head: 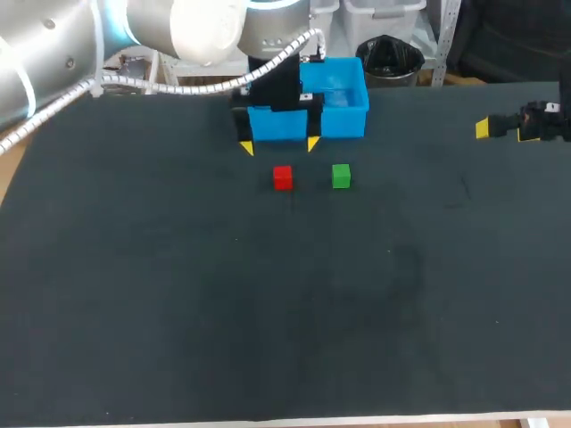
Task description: Use the left arm to pick the red cube and place it into the blue plastic box first, then use the right arm to grasp the green cube and put it into the same blue plastic box after the first action is fully finished.
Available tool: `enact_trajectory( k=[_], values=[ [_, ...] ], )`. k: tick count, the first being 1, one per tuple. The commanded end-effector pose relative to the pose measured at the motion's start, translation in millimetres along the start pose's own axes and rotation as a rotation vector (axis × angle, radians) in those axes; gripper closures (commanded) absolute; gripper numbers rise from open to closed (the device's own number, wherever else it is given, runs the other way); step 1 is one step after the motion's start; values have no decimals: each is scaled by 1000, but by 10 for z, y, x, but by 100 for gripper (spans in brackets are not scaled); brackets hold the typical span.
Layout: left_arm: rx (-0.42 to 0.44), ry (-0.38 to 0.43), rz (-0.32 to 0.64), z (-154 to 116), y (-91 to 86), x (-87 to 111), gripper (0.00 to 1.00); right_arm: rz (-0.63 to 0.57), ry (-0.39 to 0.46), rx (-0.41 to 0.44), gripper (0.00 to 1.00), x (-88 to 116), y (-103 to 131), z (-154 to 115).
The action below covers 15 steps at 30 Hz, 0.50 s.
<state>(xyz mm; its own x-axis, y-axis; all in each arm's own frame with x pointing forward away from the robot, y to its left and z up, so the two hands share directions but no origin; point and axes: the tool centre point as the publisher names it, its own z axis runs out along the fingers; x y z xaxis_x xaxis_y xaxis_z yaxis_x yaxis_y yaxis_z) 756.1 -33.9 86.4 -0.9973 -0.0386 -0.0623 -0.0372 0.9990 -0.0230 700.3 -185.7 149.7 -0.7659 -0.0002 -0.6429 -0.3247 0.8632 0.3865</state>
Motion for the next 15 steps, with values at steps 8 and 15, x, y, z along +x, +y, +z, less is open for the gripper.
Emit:
enact_trajectory(
  k=[8, 15],
  values=[
    [23, -8, 9, 340, 2, -57, 0, 0, 0, 1, 0, -1, 1, -1],
    [12, -23, 10, 498, 2, -61, 0, 0, 0, 1, 0, -1, 1, -1]
  ],
)
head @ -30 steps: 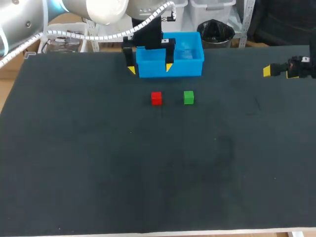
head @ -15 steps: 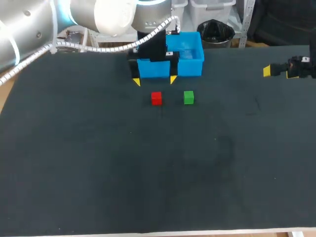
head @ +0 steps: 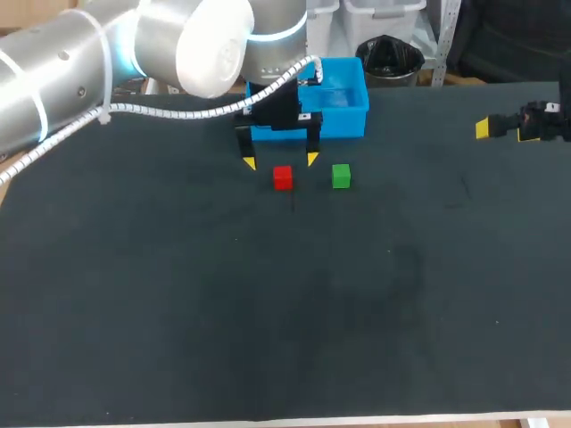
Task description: Use the left arm to pick the red cube and place it into the blue plastic box first, then use the right arm to grasp the green cube and put it into the same blue plastic box after the first action is fully finished.
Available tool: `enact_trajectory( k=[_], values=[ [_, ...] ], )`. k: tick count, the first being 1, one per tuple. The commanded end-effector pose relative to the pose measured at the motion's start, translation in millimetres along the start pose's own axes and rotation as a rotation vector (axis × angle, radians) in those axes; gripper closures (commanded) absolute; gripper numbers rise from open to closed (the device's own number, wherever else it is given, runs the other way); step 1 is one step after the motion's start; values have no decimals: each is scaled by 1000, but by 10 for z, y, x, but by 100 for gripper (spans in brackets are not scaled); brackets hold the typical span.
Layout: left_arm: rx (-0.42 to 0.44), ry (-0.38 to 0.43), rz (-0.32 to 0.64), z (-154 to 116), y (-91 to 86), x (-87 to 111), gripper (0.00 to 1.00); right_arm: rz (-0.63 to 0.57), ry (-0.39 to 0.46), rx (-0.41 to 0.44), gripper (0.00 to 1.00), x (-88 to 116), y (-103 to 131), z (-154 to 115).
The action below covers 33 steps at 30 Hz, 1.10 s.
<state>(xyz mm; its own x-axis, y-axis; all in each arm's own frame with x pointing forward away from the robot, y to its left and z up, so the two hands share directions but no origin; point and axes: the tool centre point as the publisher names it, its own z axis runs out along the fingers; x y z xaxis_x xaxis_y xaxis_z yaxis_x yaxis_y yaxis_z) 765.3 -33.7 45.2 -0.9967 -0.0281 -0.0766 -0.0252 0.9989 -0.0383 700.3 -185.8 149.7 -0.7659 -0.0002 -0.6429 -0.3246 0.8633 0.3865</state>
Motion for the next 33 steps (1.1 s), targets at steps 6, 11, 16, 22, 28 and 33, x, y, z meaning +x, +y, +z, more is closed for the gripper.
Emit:
enact_trajectory(
  k=[6, 11, 16, 22, 28, 33],
  values=[
    [-22, -11, -8, 200, -3, 2, 0, 0, 0, 1, 0, -1, 1, -1],
    [-35, -14, -7, 273, 4, 0, 0, 0, 0, 1, 0, -1, 1, -1],
    [-41, -10, -19, 355, 37, -31, 0, 0, 0, 1, 0, -1, 1, -1],
    [-47, -4, -30, 431, 59, -53, 0, 0, 0, 1, 0, -1, 1, -1],
    [-51, -1, -36, 498, 74, -86, 0, 0, 0, 1, 0, -1, 1, -1],
    [-57, 3, -42, 556, 77, -123, 0, 0, 0, 1, 0, -1, 1, -1]
  ],
)
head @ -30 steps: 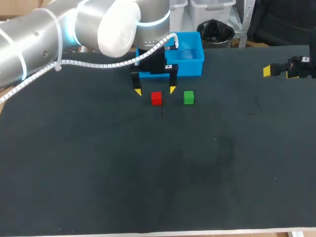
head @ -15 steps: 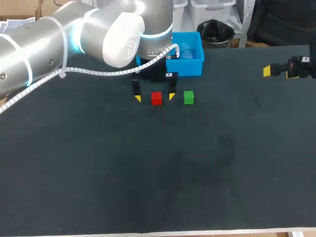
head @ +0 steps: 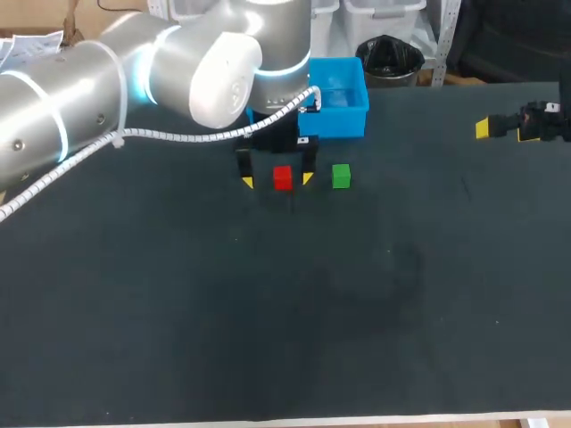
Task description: Use the left arm to pick the red cube and place it into the blue plastic box first, then use the right arm to grasp the green cube and put it into the same blue plastic box after the first action is fully finished.
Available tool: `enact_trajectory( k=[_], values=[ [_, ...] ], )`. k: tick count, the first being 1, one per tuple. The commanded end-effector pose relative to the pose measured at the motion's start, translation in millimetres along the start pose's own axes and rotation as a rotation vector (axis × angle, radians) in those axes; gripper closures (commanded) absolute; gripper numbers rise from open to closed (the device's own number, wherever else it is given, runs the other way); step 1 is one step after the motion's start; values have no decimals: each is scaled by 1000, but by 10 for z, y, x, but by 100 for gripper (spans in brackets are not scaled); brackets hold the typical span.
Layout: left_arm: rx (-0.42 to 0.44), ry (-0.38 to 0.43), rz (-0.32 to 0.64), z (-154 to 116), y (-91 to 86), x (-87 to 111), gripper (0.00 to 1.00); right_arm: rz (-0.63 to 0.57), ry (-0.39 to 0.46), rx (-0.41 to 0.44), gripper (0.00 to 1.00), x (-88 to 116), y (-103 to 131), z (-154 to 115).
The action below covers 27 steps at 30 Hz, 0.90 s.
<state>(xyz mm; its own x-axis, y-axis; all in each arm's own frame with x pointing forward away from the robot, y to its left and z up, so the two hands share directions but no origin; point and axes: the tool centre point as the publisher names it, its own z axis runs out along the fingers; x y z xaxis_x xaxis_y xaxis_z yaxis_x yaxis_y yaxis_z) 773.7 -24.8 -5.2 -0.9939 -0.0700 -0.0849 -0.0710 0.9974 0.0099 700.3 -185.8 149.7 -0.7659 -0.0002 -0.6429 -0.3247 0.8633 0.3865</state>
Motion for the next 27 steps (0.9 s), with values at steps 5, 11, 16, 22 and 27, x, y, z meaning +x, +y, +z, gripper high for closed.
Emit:
enact_trajectory(
  k=[5, 11, 16, 22, 27],
  values=[
    [-6, 14, -5, 91, -46, -120, 0, 0, 0, 1, 0, -1, 1, -1],
    [-12, 18, -8, 138, -53, -176, 0, 0, 0, 1, 0, -1, 1, -1],
    [-13, 26, -7, 158, -53, -193, 86, 0, 0, 1, 0, -1, 1, -1],
    [-12, 32, -3, 176, -47, -191, 100, 0, 0, 1, 0, -1, 1, -1],
    [-12, 32, 6, 152, -39, -166, 100, 0, 0, 1, 0, -1, 1, -1]
  ],
)
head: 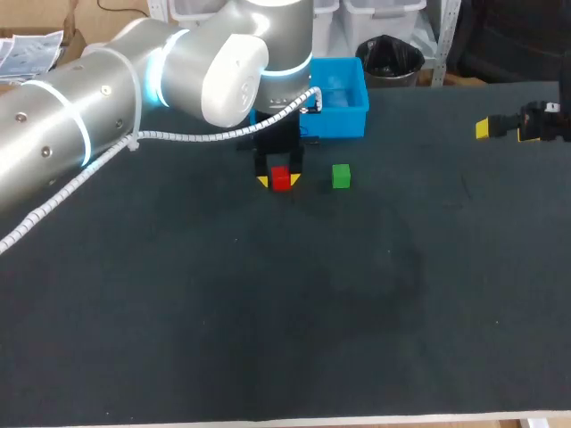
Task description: Use the left arm to pick the red cube and place it into the blue plastic box first, then use the right arm to grasp the green cube and put it into the same blue plastic box after the first action is fully finished.
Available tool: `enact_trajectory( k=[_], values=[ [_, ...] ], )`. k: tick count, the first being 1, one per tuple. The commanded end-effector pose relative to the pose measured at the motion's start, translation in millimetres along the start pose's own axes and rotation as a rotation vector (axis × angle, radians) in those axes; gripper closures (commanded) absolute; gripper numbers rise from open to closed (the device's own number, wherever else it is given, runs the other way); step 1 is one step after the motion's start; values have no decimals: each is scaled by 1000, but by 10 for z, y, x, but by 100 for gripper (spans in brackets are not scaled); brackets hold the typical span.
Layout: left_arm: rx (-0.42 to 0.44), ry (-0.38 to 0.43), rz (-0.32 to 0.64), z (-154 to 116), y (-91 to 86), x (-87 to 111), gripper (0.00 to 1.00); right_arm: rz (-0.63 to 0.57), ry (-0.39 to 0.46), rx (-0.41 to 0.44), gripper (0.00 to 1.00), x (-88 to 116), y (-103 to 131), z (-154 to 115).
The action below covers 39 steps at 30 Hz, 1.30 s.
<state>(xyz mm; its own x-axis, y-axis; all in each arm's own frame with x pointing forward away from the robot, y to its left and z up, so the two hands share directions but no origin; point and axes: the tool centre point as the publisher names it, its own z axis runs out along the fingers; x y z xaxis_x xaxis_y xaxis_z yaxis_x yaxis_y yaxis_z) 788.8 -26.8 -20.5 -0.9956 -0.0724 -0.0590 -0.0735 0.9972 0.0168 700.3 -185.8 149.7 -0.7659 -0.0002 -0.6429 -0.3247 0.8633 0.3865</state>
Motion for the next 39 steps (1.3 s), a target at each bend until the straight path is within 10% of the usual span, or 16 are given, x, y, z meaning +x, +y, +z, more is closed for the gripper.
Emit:
enact_trajectory(
  k=[1, 27, 39],
  values=[
    [-22, 3, 12, -23, -4, -27, 100, 0, 0, 1, 0, -1, 1, -1],
    [27, -87, -45, -1109, 81, -206, 100, 0, 0, 1, 0, -1, 1, -1],
    [32, -103, -47, -1195, 55, -359, 100, 0, 0, 1, 0, -1, 1, -1]
  ],
)
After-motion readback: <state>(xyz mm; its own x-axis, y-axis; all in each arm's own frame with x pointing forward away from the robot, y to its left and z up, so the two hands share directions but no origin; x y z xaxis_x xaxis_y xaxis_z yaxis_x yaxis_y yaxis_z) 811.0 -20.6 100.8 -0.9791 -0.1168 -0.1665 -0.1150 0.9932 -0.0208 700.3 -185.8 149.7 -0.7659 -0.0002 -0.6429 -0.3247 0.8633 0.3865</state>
